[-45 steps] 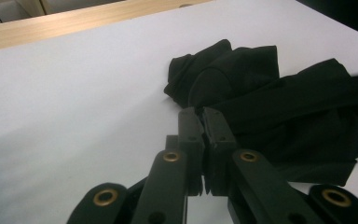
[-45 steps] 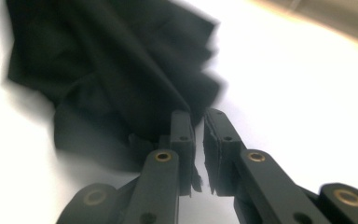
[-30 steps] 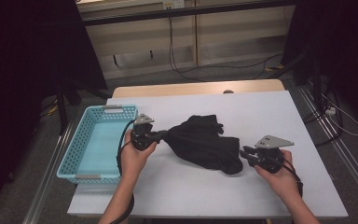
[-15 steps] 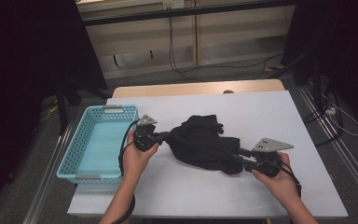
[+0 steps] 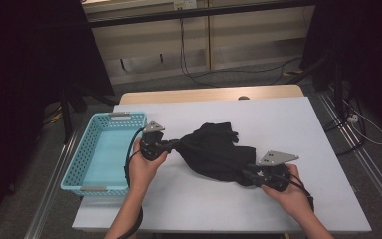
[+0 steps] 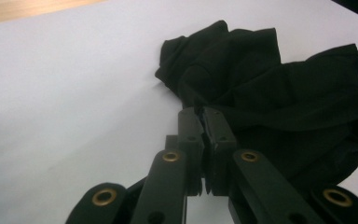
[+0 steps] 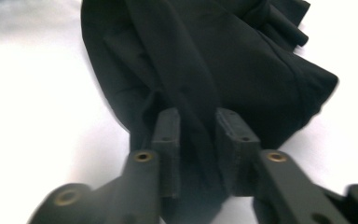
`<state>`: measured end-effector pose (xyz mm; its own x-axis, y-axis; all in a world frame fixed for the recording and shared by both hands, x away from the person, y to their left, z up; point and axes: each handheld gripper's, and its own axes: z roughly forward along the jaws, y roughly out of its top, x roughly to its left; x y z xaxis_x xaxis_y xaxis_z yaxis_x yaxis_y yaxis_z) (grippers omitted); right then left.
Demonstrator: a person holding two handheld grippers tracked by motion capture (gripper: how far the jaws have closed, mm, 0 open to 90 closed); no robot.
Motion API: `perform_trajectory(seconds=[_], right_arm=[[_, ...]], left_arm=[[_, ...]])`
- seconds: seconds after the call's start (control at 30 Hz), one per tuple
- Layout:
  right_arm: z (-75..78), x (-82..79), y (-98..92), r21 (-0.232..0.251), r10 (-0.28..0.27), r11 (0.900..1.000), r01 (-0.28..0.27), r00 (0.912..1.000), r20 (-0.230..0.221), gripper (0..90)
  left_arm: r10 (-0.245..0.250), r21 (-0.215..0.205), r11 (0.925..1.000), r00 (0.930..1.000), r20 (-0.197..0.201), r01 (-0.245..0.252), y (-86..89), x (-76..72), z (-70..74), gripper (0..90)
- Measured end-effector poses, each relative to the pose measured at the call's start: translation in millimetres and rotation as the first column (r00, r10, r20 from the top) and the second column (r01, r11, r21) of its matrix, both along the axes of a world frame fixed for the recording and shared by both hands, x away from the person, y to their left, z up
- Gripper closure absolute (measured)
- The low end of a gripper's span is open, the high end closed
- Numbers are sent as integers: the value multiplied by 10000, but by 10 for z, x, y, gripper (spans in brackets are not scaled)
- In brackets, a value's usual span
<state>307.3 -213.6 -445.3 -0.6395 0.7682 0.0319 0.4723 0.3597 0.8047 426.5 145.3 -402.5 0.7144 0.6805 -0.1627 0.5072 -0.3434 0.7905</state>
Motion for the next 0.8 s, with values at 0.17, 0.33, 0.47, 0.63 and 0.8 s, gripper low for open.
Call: perform_trajectory(seconds=[0.17, 0.33, 0.47, 0.63, 0.8], right_arm=[[-23, 14, -48, 165, -29, 9999, 33, 9997, -247, 783], [-18, 18, -51, 164, 59, 9999, -53, 9993, -377, 886], [50, 34, -145, 247, -643, 9976, 640, 9978, 144, 894], [116, 98, -280, -107, -1657, 9858, 1674, 9816, 946, 895], [113, 144, -270, -854, -2225, 9671, 2398, 9592, 1743, 891]], left_arm=[[167, -205, 9997, 9999, 24, -166, 58, 8, 27, 870], [208, -133, 9997, 9997, 89, -207, 78, 12, 41, 870], [155, -119, 9998, 9998, 107, -153, 55, 10, 30, 871], [-7, 17, 10000, 9999, 155, 6, 8, 13, 10, 872], [-11, -7, 10000, 10000, 45, 11, -37, 13, -26, 872]])
